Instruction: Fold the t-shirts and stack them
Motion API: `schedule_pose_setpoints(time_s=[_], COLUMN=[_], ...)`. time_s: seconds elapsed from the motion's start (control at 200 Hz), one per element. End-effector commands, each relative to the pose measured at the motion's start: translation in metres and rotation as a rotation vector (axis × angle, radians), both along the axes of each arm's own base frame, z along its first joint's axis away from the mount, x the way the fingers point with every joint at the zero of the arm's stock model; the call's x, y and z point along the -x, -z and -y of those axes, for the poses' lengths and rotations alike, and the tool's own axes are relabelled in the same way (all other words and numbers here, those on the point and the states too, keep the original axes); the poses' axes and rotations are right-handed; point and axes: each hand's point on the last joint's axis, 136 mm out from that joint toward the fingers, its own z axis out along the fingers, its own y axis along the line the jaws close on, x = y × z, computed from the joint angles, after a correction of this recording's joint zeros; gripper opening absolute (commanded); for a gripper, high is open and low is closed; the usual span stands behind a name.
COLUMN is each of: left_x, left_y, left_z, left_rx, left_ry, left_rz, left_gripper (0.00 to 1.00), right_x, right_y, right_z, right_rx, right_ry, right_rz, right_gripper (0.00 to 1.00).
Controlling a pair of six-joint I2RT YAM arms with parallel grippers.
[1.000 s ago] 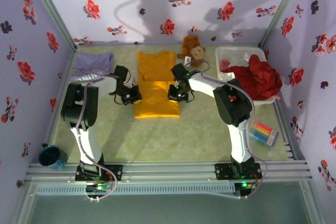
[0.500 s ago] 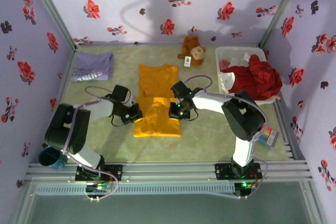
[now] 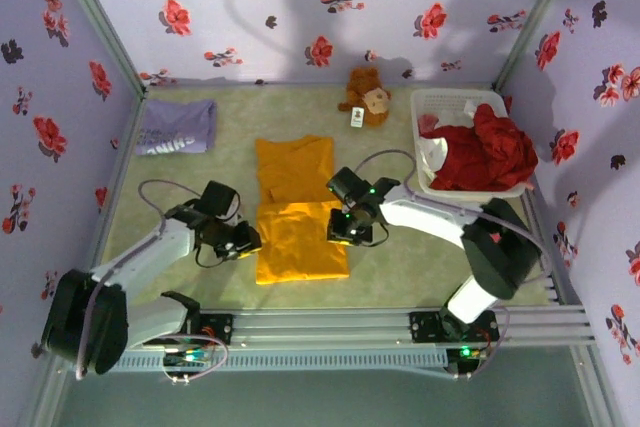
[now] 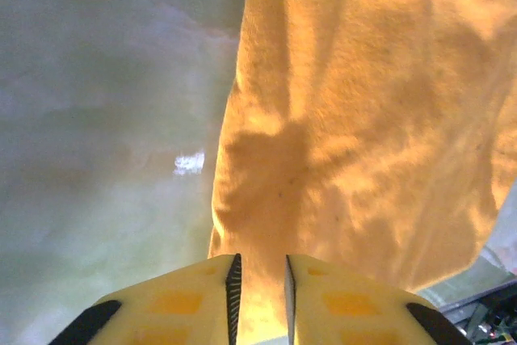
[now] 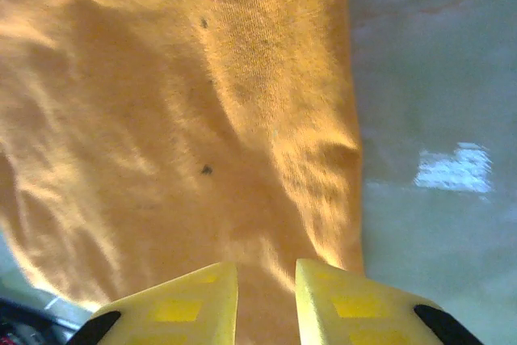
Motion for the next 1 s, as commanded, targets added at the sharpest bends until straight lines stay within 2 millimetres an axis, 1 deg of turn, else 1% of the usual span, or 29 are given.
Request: schedule_pose_setpoints(time_s=[0.0,0.095,0.14,0.23,0.285,0.395,0.52,0.685,0.865,0.99], left_x=[0.028,0.035,0.039,0.051,0.056,0.066,0.068,0.064,0.067,0.068], left_y=[-0.001,-0.002,-0.002,0.005,0.009,0.016,0.02,0.026,0.036,0.04], left_z=[-0.016,-0.011,-0.012,-0.016,-0.015,-0.006,-0.005,0.003,0.004,0.005], left_rx=[-0.068,-0.021,-0.019,-0.022,-0.012,0.043,0.047,0.077,0.066,0.076], left_ry=[-0.008,-0.038,-0.052,-0.073,-0.084,-0.093,-0.108,-0.126,-0.126,-0.136], left_rz=[-0.085,-0.101,-0.108,-0.141,-0.151,-0.176,-0.175,-0.171,-0.192,-0.195], left_gripper=[0.27,0.29,0.3,0.31,0.32,0.35,0.37,0.38,0.38,0.37], right_x=[0.021,0.035,0.042,0.053,0.058,0.065,0.068,0.07,0.074,0.075], right_y=[-0.001,0.002,0.005,0.011,0.015,0.023,0.029,0.037,0.042,0.047], right_z=[0.029,0.037,0.041,0.043,0.043,0.036,0.03,0.02,0.022,0.023], right_rx=[0.088,0.085,0.085,0.076,0.069,0.041,0.027,0.005,0.021,0.019], right_ry=[0.039,0.054,0.057,0.058,0.059,0.054,0.043,0.03,0.025,0.034], right_rz=[-0.013,-0.018,-0.023,-0.032,-0.039,-0.065,-0.084,-0.114,-0.128,-0.131], right_gripper=[0.3,0.34,0.35,0.37,0.38,0.4,0.42,0.43,0.43,0.42])
